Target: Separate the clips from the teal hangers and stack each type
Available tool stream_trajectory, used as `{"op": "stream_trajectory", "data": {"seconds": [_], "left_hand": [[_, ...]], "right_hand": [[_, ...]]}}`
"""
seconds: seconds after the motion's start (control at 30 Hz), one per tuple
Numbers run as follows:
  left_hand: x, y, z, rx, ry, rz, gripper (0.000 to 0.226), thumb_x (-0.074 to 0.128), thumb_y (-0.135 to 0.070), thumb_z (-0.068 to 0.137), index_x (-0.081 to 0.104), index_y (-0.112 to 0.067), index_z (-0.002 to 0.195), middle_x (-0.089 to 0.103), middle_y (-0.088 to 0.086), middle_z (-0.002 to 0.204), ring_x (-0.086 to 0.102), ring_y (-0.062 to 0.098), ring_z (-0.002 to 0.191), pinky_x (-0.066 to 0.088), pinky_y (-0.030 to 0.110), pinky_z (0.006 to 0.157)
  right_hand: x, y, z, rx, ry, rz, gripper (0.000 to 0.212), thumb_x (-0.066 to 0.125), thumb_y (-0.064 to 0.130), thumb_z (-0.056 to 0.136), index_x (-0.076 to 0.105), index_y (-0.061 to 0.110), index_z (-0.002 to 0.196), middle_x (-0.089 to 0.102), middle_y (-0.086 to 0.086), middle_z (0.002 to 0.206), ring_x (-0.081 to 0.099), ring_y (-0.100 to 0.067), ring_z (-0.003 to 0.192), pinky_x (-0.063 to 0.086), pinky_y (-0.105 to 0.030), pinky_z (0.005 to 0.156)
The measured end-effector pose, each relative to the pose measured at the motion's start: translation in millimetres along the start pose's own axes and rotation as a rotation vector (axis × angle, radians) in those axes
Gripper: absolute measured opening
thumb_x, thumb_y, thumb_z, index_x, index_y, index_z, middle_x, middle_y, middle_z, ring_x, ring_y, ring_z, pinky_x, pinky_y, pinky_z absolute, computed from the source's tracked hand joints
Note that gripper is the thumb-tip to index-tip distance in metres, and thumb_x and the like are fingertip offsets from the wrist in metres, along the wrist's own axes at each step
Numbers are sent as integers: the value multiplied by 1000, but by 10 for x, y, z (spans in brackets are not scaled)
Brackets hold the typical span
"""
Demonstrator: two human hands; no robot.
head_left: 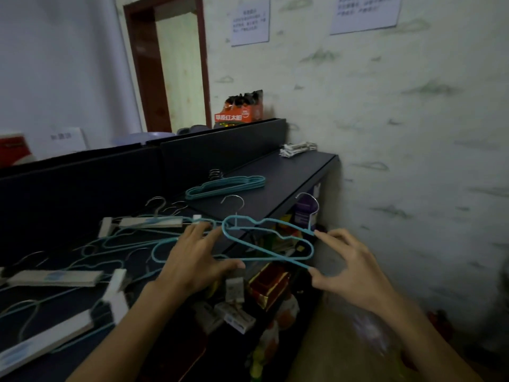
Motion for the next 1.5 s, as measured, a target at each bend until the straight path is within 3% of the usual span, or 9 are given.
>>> {"op": "stream_trajectory", "data": {"seconds": [0.2, 0.33, 0.43, 0.63, 0.87, 1.13, 1.27, 1.37, 1.5], "left_hand": [[428, -585, 231, 6, 15, -21, 111, 24, -94, 56, 41, -22, 139, 40, 0, 135, 34, 21, 124, 38, 33, 97], [552, -614, 286, -43, 32, -8, 112, 23, -94, 56, 42, -22, 139, 41, 0, 137, 35, 21, 125, 37, 33, 98], [561, -542, 418, -92, 30, -7, 117, 20, -97, 52, 39, -22, 140, 39, -1, 138, 32, 20, 127, 37, 33, 97], [596, -379, 947, -79, 0, 92, 109, 28, -91, 56, 39, -23, 140, 41, 1, 134, 34, 20, 124, 37, 30, 96], [755, -90, 1878, -149, 21, 72, 107, 29, -92, 49, 44, -27, 133, 43, -2, 122, 37, 19, 116, 41, 33, 88], [914, 507, 2469, -189, 24, 130, 120, 21, -99, 44, 44, -24, 135, 45, -2, 120, 41, 18, 113, 44, 33, 92], [927, 760, 2640, -286, 37, 82, 113, 37, -93, 48, 43, -23, 137, 45, -3, 124, 39, 17, 115, 42, 32, 94], [948, 923, 2790, -345, 32, 66, 102, 51, -84, 55, 42, -24, 137, 44, -4, 124, 38, 15, 115, 41, 31, 95], [1008, 1105, 2943, -436, 44, 39, 101, 56, -81, 56, 42, -23, 137, 44, -3, 130, 38, 15, 120, 38, 30, 98]], "right_hand": [[-210, -756, 35, 28, -4, -15, 83, 62, 63, 61, 55, 19, 131, 47, 7, 107, 49, 0, 92, 34, -3, 75], [-25, -914, 191, -9, 57, 52, 85, 63, 60, 61, 52, 17, 133, 46, 7, 112, 49, -5, 102, 32, -5, 83], [85, -1019, 374, -37, 81, 62, 85, 62, 61, 61, 51, 20, 135, 45, 9, 114, 49, -9, 108, 35, -13, 87], [140, -1248, 896, -83, 40, 55, 82, 61, 63, 62, 52, 22, 133, 45, 13, 112, 48, -4, 104, 30, 1, 81], [157, -1634, 1629, -73, 7, 31, 82, 60, 63, 62, 53, 19, 132, 45, 10, 111, 51, -9, 102, 30, 1, 81], [581, -1862, 2432, -132, -19, 53, 81, 60, 63, 63, 51, 23, 133, 44, 13, 113, 50, -8, 105, 45, -22, 83], [806, -1951, 2815, -153, 24, 106, 78, 66, 57, 67, 49, 22, 135, 43, 15, 113, 48, -6, 107, 46, -22, 84], [1009, -2030, 3157, -187, 54, 142, 76, 73, 49, 69, 49, 21, 135, 41, 22, 112, 48, -3, 105, 40, -11, 83], [1247, -2073, 3611, -244, 98, 165, 75, 75, 45, 69, 50, 19, 134, 43, 13, 113, 48, -6, 106, 39, -17, 83]]}}
Point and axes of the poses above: each hand's wrist, its own z-axis towards the middle knuckle, its own x-axis out of the palm, y = z × x, the point moved 6 cm from there along z, towards the middle knuckle
